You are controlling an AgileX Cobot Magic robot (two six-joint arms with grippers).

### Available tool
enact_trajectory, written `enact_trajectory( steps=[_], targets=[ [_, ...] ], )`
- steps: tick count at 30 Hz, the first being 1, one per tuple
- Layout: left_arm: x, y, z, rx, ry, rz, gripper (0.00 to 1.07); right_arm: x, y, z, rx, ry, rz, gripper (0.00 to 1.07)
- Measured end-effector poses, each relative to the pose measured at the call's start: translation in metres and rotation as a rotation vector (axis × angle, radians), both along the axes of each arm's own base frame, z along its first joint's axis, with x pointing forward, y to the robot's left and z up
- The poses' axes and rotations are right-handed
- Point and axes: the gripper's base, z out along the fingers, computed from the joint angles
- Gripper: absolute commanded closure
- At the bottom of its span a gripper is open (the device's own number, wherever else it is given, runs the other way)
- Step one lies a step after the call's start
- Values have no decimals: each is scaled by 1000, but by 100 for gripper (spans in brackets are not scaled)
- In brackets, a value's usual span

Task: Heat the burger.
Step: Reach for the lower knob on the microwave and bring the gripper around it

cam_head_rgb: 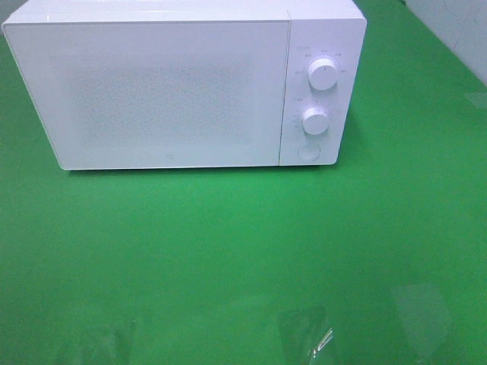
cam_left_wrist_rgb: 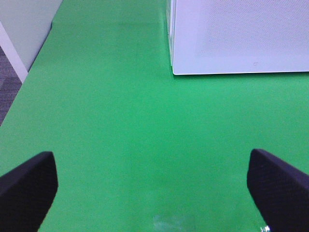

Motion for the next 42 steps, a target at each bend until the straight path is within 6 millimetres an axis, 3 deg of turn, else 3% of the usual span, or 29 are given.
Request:
enact_trajectory(
  steps=[9, 16, 30, 42],
  targets=[
    [0, 0, 0, 0, 0, 0, 7, 35, 2, -6, 3, 18, 12, 32],
    [0, 0, 0, 0, 0, 0, 7, 57, 4, -35, 6, 40, 24, 32],
    [0, 0, 0, 0, 0, 0, 7, 69, 6, -86, 35, -25, 32, 32],
    [0, 0, 0, 0, 0, 0, 7, 91, 0, -97, -19, -55, -22, 32]
  ],
)
